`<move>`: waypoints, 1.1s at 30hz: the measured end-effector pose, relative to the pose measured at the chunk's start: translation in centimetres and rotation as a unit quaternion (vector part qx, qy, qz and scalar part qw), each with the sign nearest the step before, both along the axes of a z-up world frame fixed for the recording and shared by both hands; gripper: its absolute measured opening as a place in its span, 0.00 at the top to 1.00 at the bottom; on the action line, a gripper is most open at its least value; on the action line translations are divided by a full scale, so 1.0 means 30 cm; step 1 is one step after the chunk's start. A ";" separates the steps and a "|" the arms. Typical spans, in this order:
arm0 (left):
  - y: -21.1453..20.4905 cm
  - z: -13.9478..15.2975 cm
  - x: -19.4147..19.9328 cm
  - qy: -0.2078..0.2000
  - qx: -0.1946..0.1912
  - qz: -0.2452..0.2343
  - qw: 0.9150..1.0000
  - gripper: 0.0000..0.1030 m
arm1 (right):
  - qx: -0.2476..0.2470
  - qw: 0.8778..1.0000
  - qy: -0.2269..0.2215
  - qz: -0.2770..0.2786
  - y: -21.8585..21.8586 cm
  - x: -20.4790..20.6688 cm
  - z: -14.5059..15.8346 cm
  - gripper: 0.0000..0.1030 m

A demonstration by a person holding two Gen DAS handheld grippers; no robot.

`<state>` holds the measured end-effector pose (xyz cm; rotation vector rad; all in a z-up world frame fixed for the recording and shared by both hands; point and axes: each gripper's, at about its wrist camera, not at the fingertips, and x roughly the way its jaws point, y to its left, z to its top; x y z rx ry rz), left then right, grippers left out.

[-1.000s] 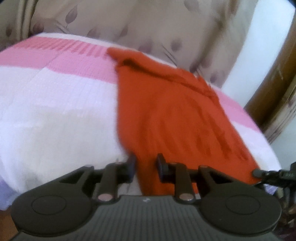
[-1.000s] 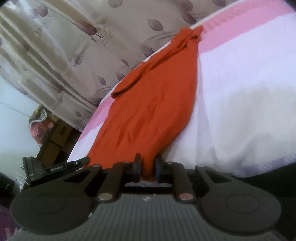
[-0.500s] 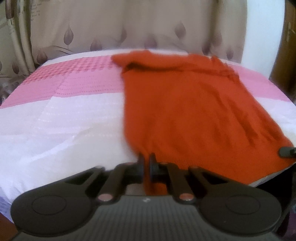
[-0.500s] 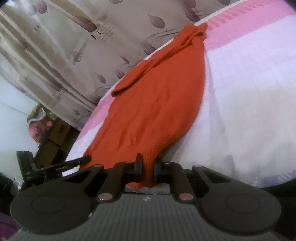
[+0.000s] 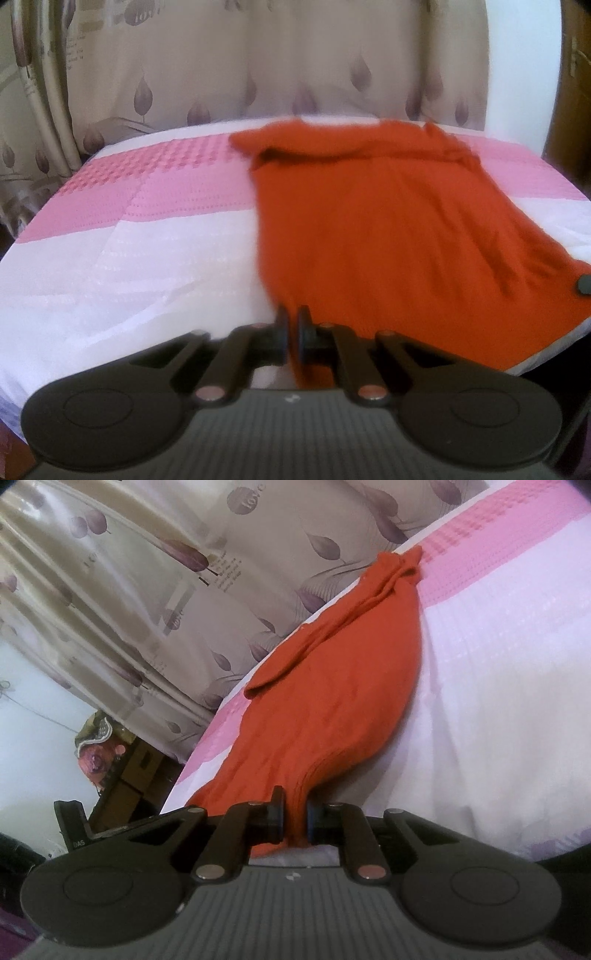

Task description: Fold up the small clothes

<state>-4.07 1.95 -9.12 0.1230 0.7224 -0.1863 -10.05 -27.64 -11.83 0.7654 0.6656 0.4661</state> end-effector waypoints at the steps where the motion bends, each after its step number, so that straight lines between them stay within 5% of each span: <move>1: 0.000 0.002 -0.002 -0.002 0.002 0.000 1.000 0.95 | 0.003 1.000 -0.002 -0.001 -0.001 -0.002 0.001 0.84; 15: -0.008 0.021 -0.030 -0.028 0.016 -0.004 0.999 0.96 | 0.002 1.000 -0.019 -0.005 0.007 -0.028 0.016 0.85; 22: 0.014 -0.011 -0.032 -0.031 0.011 -0.025 0.999 0.94 | -0.022 0.999 0.019 -0.016 -0.013 -0.002 -0.026 0.81; 25: 0.043 -0.029 -0.028 -0.010 -0.010 -0.035 0.999 0.94 | -0.014 0.999 0.034 -0.020 -0.029 0.002 -0.050 0.64; 33: 0.124 -0.073 0.018 0.044 -0.099 -0.035 0.994 0.92 | -0.006 1.000 0.027 -0.009 -0.006 0.019 -0.068 0.64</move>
